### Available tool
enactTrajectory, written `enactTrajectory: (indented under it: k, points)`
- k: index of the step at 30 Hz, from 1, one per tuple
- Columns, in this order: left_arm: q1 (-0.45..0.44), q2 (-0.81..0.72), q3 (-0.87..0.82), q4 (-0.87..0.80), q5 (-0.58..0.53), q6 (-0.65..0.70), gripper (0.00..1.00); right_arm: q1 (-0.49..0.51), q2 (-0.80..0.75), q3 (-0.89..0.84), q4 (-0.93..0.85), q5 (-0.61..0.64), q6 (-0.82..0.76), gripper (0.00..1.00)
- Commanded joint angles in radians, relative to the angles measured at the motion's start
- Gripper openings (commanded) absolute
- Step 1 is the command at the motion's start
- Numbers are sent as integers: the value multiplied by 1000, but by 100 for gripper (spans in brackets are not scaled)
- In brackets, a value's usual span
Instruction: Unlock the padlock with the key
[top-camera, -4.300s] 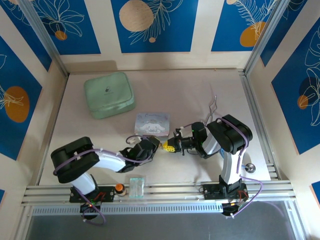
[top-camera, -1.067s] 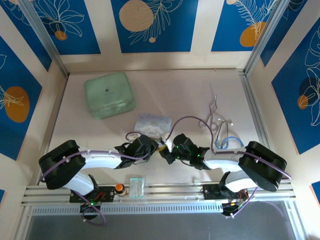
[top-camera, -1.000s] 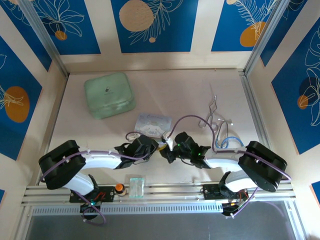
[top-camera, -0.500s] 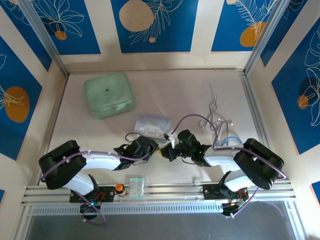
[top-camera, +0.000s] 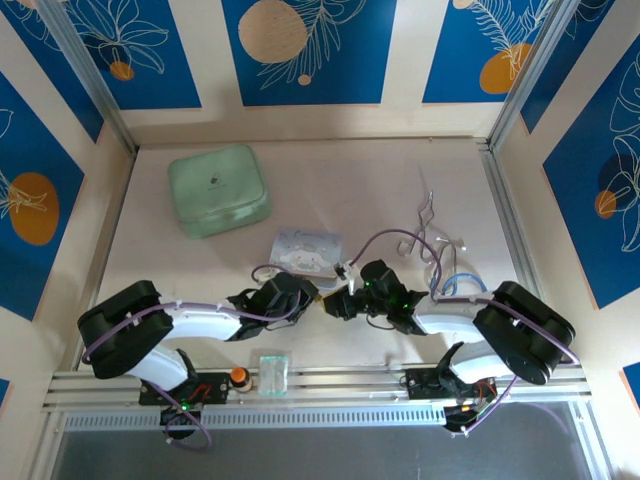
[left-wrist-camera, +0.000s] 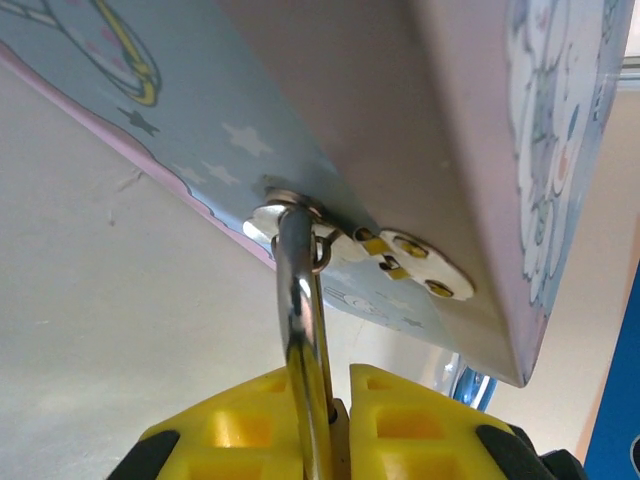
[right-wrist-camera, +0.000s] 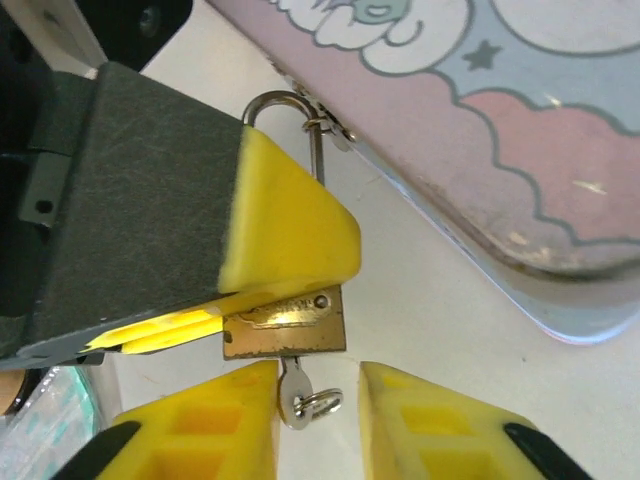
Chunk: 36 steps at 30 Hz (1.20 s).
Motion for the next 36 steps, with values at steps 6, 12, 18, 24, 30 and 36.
enactTrajectory:
  k: [6, 12, 18, 24, 30, 36]
  points:
    - [-11, -9, -7, -41, 26, 18, 0, -27, -87, -26, -77, 115, 50, 45]
    - [-11, -7, 5, -114, 25, 49, 0, -18, -208, -18, -205, 191, 87, 62]
    - [-8, -17, 28, -228, 43, 160, 0, -27, -379, 30, -406, 235, 108, 99]
    - [13, -54, 73, -439, 39, 321, 0, -54, -346, 192, -599, 236, 135, 92]
    - [46, -55, 129, -597, 66, 444, 0, -41, -131, 415, -755, 224, 171, 82]
    - [65, -40, 164, -702, 33, 535, 0, -48, 23, 470, -747, 223, 228, 76]
